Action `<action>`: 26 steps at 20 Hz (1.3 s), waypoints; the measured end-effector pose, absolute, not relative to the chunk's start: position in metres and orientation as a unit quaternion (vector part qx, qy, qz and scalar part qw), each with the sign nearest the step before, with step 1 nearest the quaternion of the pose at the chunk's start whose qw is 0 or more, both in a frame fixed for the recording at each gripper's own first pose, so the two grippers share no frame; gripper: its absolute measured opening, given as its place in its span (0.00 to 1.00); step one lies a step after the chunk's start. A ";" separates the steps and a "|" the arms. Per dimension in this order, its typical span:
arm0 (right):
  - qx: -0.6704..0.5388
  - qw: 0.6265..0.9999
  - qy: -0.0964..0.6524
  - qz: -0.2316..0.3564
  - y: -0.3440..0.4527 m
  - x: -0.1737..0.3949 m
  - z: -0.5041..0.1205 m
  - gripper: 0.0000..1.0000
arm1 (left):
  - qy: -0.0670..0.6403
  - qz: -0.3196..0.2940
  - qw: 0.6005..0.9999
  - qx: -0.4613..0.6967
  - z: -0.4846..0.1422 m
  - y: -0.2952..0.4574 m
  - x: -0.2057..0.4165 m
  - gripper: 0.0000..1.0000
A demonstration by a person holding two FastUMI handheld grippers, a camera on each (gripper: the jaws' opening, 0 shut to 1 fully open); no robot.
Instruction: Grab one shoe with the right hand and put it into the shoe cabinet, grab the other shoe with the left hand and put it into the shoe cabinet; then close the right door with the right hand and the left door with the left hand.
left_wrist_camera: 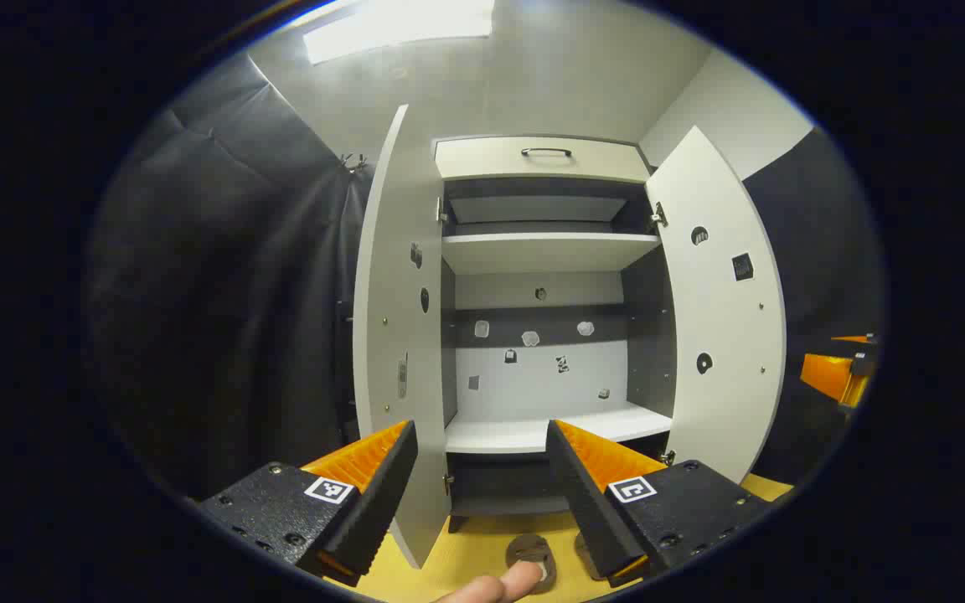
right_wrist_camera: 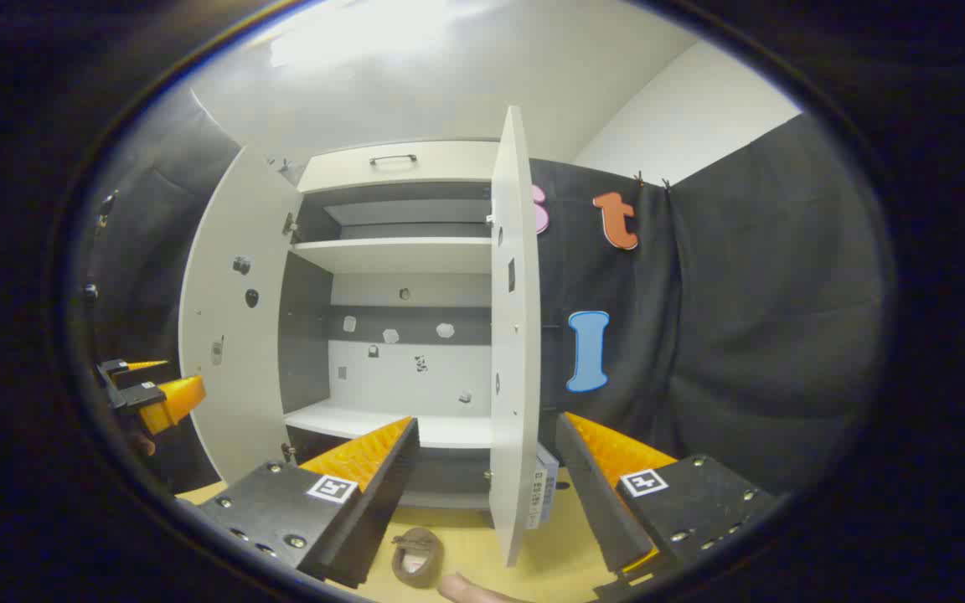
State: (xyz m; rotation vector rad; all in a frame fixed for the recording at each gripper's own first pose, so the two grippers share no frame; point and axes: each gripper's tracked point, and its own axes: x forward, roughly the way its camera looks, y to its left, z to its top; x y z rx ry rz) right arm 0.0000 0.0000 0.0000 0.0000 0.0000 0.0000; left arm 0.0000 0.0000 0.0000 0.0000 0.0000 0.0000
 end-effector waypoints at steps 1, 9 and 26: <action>0.003 1.000 -0.003 0.000 0.004 0.001 0.003 0.98 | -0.003 -0.001 1.000 -0.002 0.001 0.002 0.000 0.95; -0.008 1.000 -0.005 0.011 0.025 0.002 0.004 0.94 | -0.002 -0.015 1.000 -0.008 -0.006 0.014 -0.008 0.93; -0.066 0.995 0.054 0.047 0.080 0.037 -0.106 0.98 | -0.001 -0.019 1.000 -0.016 -0.017 0.034 0.003 0.95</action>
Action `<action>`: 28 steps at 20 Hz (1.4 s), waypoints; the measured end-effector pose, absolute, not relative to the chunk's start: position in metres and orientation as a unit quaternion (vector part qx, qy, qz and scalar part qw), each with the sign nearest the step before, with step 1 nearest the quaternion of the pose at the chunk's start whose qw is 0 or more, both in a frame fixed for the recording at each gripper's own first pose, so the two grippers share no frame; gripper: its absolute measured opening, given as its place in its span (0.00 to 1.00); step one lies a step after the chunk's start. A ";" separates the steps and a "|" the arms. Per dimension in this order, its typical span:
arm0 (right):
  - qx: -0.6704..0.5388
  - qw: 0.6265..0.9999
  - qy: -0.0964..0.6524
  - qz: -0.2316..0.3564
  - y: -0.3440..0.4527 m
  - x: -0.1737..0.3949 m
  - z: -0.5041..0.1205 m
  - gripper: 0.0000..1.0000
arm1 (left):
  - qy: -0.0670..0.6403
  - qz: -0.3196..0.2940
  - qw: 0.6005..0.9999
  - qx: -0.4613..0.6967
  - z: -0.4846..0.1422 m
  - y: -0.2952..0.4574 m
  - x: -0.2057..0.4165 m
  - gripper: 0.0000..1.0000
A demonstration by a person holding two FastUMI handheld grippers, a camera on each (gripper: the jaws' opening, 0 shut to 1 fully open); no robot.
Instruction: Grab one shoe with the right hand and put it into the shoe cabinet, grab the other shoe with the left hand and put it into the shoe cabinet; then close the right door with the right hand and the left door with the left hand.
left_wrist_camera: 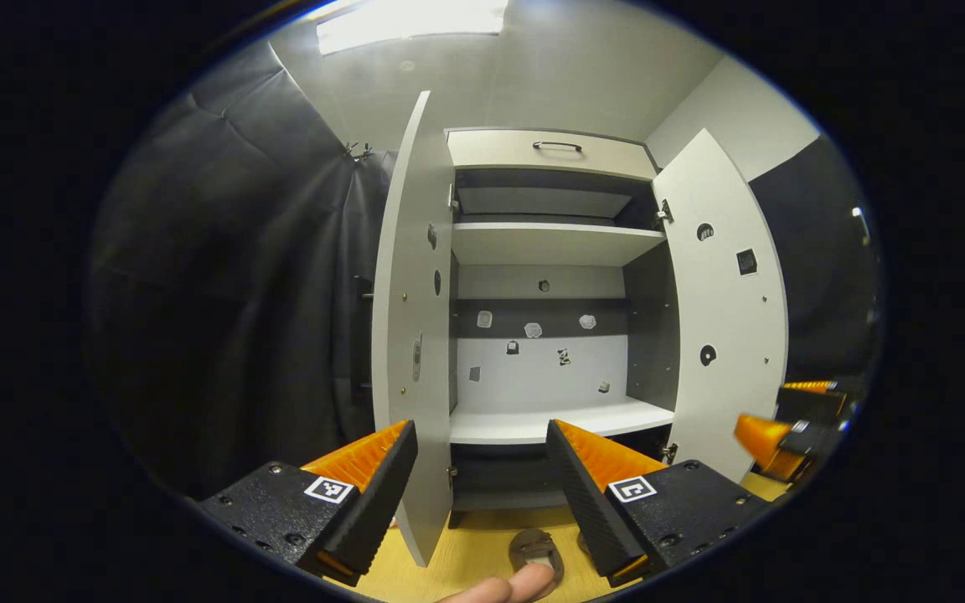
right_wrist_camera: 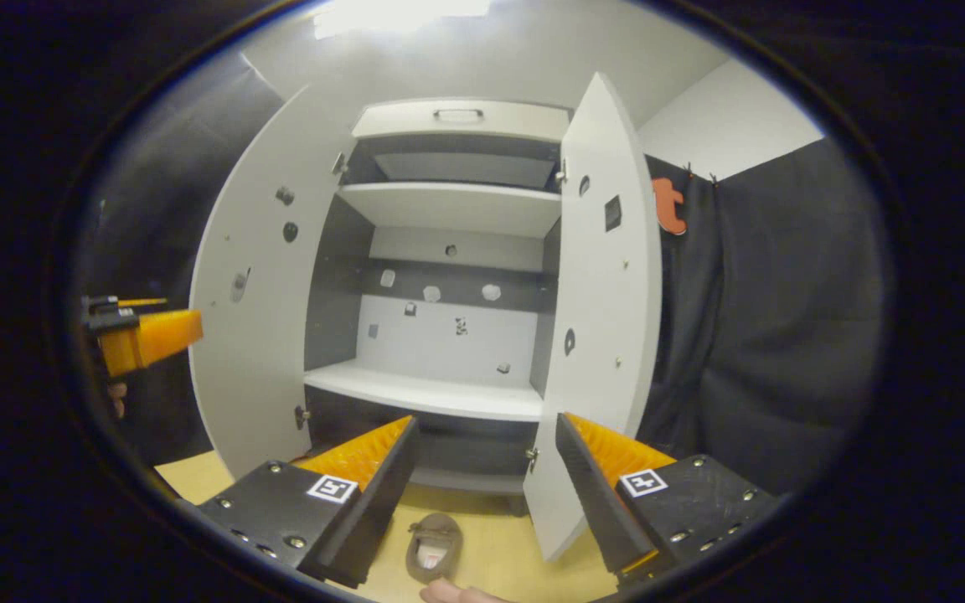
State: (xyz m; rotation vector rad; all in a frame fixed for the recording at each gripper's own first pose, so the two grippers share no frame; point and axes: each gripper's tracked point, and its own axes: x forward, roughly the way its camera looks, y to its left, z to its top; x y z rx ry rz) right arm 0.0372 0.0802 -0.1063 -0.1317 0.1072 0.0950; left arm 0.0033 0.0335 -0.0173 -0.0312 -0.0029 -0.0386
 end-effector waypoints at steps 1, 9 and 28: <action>-0.072 0.994 0.063 0.049 0.086 0.041 -0.124 0.98 | -0.001 -0.020 1.000 -0.016 -0.018 0.034 0.004 0.95; -0.097 0.972 0.203 0.069 0.123 0.056 -0.296 0.96 | -0.007 -0.027 0.999 -0.022 -0.022 0.041 -0.001 0.95; -0.014 0.922 0.376 0.089 0.159 0.088 -0.498 0.37 | -0.011 -0.064 0.997 -0.048 -0.047 0.005 0.090 0.95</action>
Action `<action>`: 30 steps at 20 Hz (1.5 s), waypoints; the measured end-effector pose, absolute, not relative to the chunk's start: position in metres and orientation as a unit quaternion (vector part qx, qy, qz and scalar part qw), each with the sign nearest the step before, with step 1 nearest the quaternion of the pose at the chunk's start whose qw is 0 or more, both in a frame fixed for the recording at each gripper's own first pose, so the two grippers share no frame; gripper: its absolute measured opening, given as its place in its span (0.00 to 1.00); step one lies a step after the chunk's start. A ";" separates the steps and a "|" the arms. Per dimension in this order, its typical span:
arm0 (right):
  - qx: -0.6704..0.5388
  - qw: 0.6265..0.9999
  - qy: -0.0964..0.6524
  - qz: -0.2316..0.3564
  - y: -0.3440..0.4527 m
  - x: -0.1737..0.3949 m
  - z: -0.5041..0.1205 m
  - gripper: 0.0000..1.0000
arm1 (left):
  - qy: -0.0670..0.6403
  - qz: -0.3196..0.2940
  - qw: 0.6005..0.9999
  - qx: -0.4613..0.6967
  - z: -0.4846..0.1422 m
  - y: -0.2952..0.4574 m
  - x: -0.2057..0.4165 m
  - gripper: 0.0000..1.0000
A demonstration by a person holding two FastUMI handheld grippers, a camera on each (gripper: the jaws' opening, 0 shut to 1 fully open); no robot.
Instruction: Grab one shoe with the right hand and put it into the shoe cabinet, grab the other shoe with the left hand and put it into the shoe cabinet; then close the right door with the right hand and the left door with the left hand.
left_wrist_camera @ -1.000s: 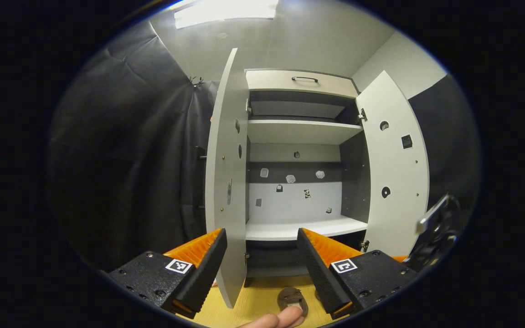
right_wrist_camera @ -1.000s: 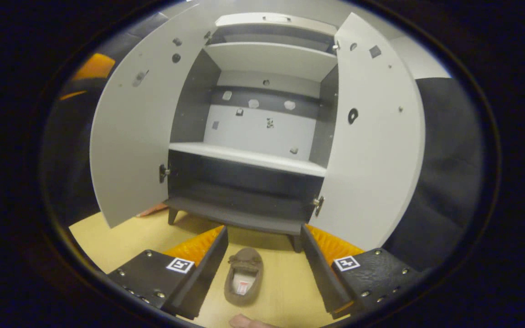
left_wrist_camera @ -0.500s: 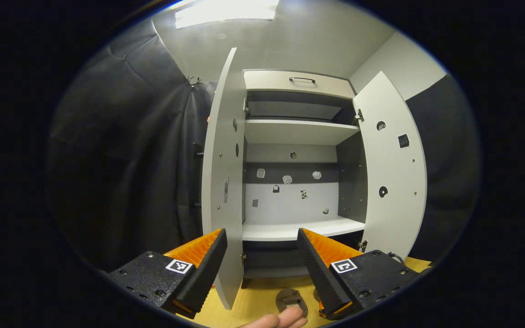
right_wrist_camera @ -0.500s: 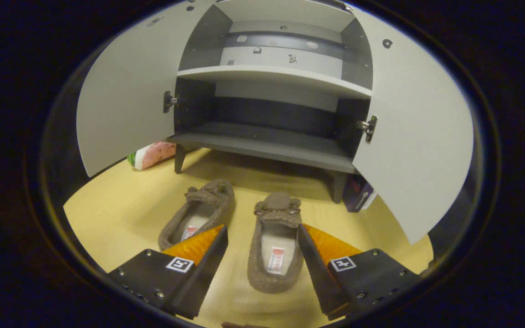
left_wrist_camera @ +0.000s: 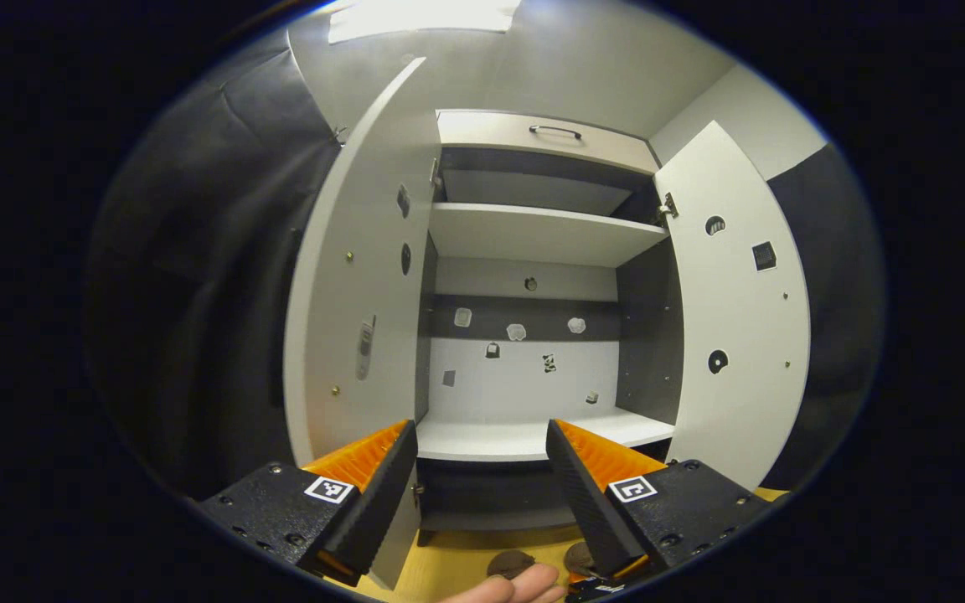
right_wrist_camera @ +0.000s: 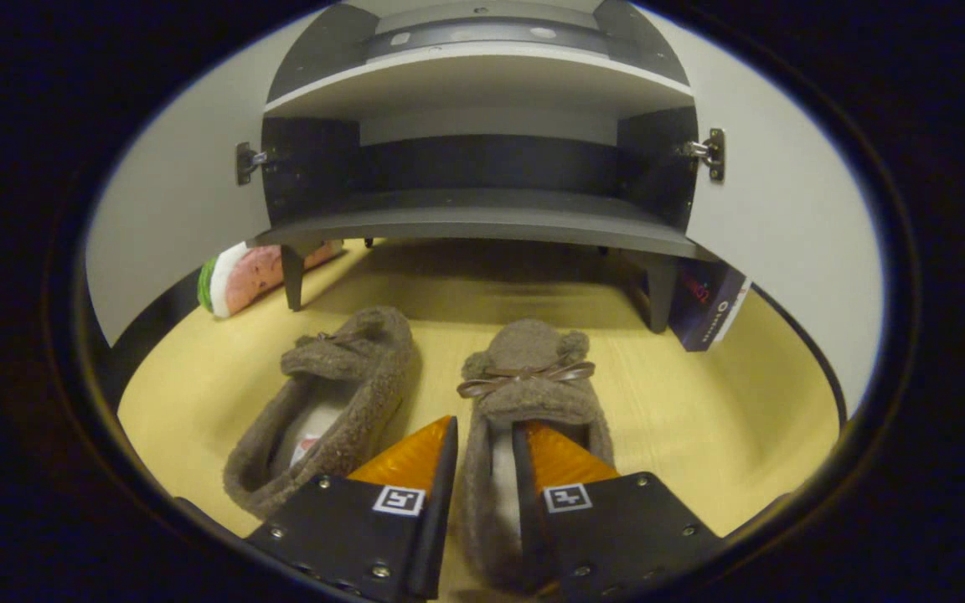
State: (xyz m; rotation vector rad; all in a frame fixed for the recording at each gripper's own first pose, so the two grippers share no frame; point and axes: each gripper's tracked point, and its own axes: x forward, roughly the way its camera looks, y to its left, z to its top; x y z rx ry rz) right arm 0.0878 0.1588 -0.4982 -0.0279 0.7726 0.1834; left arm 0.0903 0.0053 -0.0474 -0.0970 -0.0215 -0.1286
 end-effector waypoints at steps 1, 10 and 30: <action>-0.020 0.922 0.377 0.087 0.156 0.091 -0.500 0.37 | -0.010 -0.070 0.996 -0.051 -0.053 0.001 0.099 0.95; -0.004 0.930 0.352 0.101 0.158 0.093 -0.497 0.06 | 0.013 -0.126 0.990 -0.060 -0.104 -0.032 0.142 0.95; -0.035 0.977 0.180 0.111 0.140 0.109 -0.303 0.05 | 0.032 -0.145 0.988 -0.034 -0.119 -0.032 0.154 0.95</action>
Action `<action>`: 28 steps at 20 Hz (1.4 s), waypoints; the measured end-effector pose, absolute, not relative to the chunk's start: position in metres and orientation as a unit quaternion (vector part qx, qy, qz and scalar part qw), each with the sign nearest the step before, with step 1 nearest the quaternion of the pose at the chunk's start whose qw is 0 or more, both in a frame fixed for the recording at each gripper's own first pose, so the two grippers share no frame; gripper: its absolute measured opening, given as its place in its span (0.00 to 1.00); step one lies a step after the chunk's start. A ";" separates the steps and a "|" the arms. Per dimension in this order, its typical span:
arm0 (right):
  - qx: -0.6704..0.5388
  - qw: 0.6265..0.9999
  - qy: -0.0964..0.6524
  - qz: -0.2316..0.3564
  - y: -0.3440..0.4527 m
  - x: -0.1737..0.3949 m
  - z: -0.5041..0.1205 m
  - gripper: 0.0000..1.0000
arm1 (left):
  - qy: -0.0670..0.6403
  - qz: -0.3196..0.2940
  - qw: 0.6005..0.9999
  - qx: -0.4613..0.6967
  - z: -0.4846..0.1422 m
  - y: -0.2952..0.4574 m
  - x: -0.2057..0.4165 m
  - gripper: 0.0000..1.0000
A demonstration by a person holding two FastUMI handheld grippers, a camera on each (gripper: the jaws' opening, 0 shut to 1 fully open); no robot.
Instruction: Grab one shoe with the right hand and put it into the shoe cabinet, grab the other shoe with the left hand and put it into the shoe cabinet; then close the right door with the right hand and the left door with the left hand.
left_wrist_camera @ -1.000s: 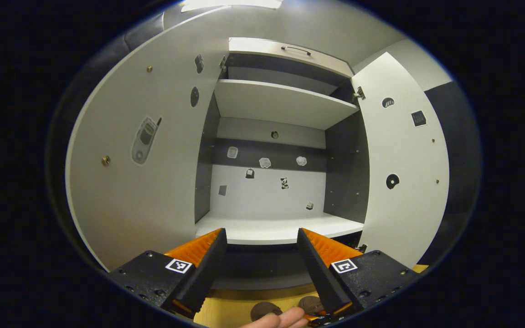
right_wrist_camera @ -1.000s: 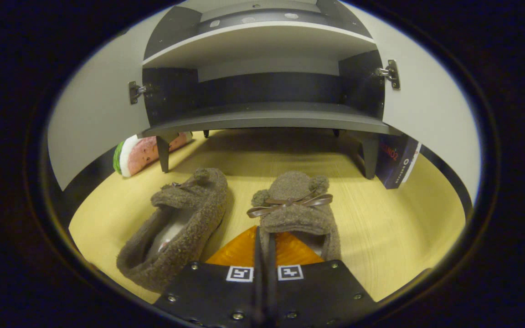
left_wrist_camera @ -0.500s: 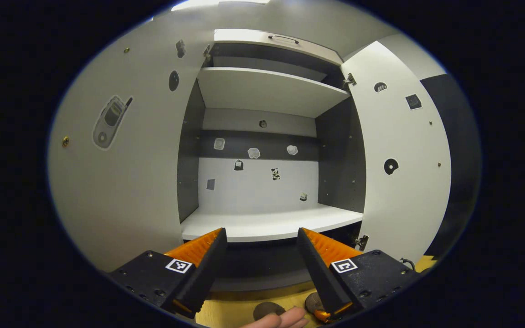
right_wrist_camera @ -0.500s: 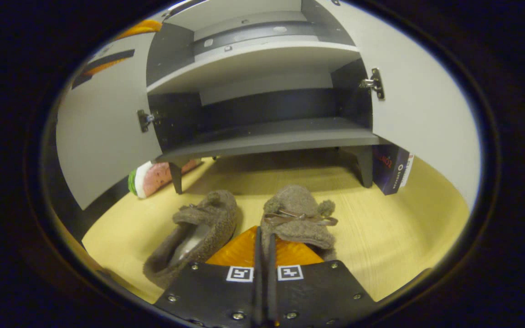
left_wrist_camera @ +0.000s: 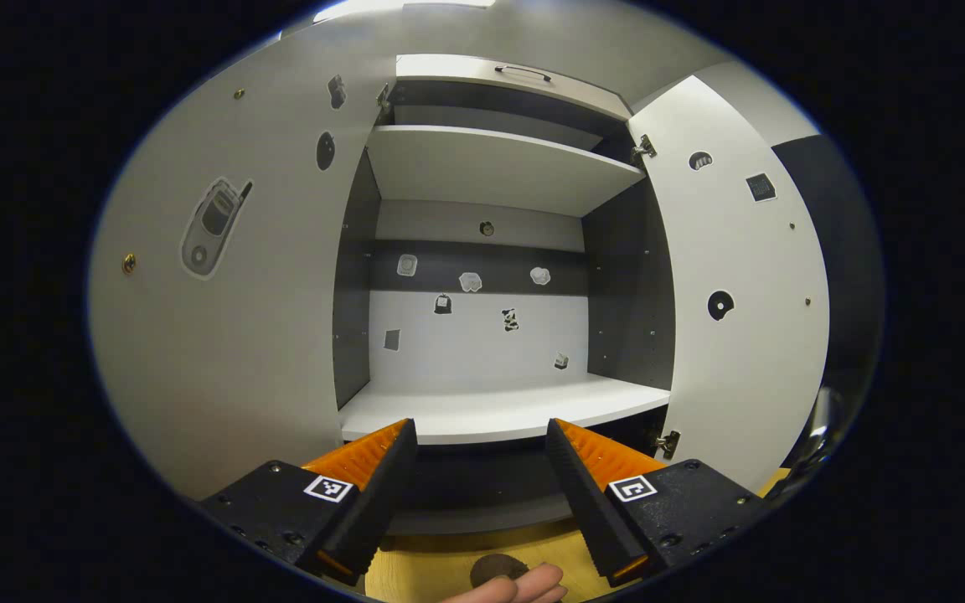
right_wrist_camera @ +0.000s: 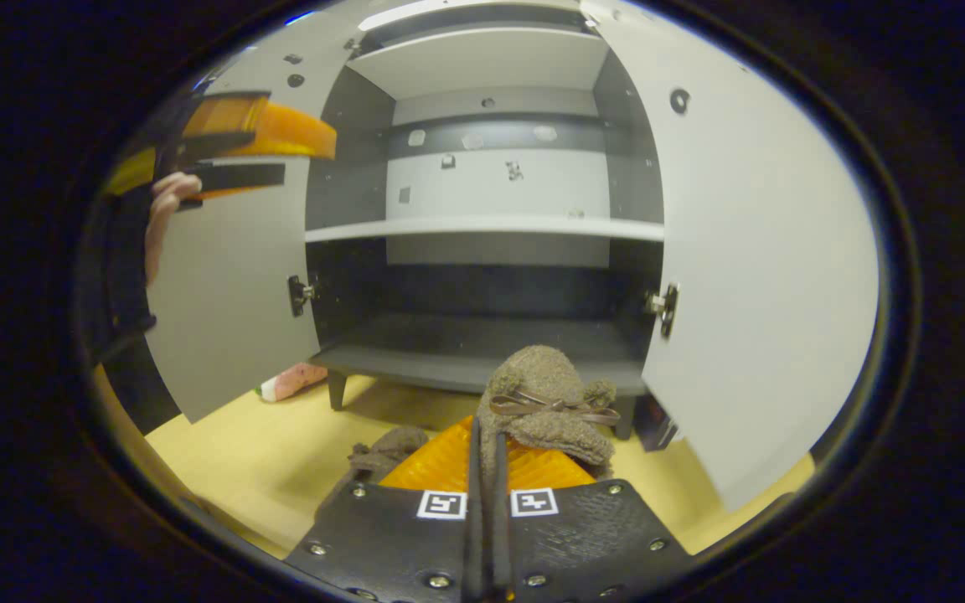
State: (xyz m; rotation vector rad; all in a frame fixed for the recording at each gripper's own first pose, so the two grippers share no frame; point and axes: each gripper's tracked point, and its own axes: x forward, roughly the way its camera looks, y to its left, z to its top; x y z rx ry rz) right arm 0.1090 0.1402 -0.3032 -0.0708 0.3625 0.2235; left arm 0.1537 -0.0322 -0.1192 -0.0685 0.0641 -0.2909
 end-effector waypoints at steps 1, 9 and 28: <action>-0.046 0.979 0.162 0.112 0.140 0.112 -0.277 0.05 | 0.030 -0.143 0.988 -0.038 -0.117 -0.031 0.153 0.95; -0.064 0.992 0.074 0.086 0.122 0.154 -0.119 0.05 | 0.019 -0.140 0.988 -0.056 -0.106 -0.019 0.149 0.95; -0.071 0.973 0.204 0.085 0.153 0.438 -0.163 0.05 | 0.056 -0.147 0.986 -0.056 -0.131 -0.027 0.166 0.95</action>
